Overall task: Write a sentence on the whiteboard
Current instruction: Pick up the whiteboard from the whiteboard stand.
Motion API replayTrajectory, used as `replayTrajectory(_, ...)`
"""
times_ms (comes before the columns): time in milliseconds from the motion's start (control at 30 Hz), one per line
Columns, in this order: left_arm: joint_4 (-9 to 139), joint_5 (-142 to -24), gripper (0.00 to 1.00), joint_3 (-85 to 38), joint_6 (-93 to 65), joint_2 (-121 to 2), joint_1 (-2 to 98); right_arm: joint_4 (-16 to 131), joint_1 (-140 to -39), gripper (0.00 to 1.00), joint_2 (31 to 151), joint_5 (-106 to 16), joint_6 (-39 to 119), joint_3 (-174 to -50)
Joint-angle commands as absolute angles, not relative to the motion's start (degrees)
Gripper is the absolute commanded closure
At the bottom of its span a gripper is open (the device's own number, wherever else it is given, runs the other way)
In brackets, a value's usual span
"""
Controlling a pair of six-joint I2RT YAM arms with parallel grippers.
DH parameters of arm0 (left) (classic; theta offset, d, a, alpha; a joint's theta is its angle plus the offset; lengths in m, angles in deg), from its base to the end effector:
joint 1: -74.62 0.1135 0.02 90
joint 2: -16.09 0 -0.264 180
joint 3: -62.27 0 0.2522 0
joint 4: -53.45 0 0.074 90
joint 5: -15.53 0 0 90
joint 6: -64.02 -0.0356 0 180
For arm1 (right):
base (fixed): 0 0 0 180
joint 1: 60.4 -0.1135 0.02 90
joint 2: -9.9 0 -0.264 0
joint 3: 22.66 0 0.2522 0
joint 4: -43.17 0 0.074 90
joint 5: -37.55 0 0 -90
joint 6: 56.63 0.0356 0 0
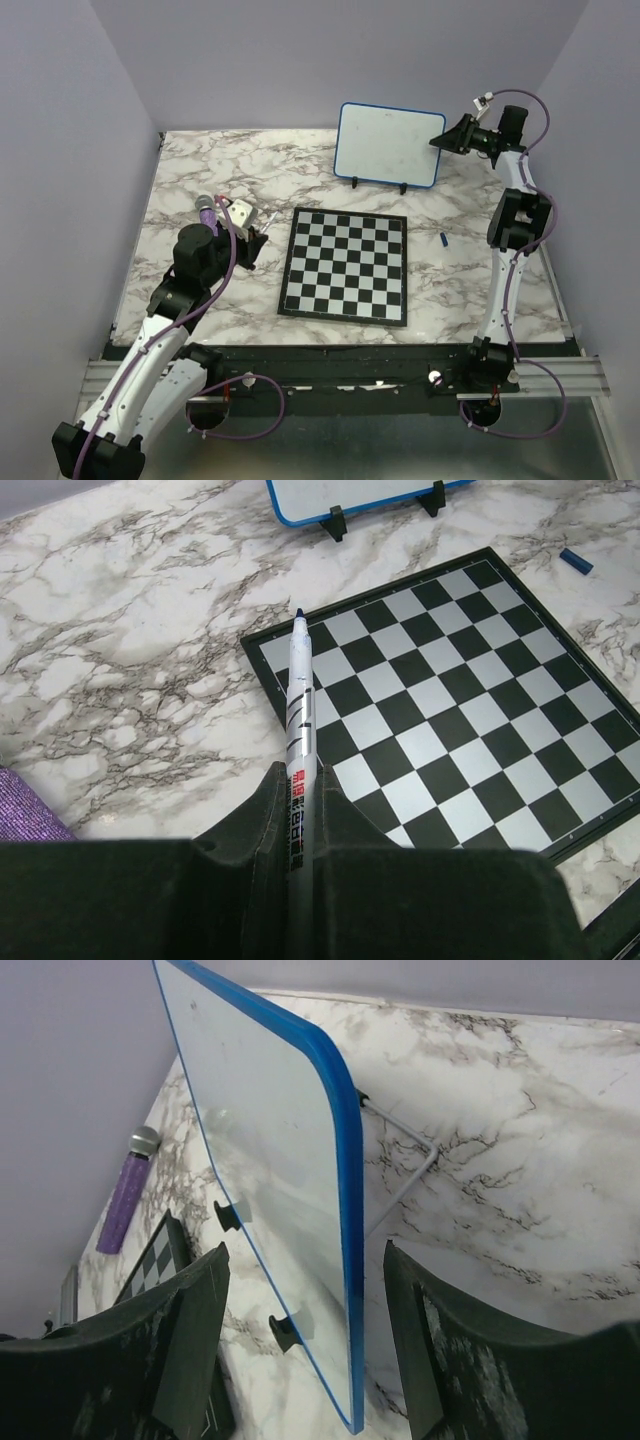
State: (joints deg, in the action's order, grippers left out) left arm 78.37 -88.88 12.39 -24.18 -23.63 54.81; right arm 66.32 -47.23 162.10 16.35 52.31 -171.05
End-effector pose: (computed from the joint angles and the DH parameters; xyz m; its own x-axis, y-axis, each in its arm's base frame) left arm 0.1570 -0.0660 0.2991 -0.2570 0.0602 -0.9645 0.5468 0.8320 -0.0937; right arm 0.5748 -0.1004 0.1805 -0.6534 0.2734 -0.7059 -0.5441 0.4786 0.6891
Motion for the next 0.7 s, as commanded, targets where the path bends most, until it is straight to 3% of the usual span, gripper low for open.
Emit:
replayTrajectory(0,76.44,-90.73,1.00,13.09,-23.69,-23.90,55.46,60.54,-47.39,0.30,164.15,21.64,56.31,-173.18)
replayTrajectory(667,75.47,-91.08,1.00,13.44,-23.61,-23.02,55.55,51.84,-46.78,0.28,167.75,26.74,68.17,-175.99)
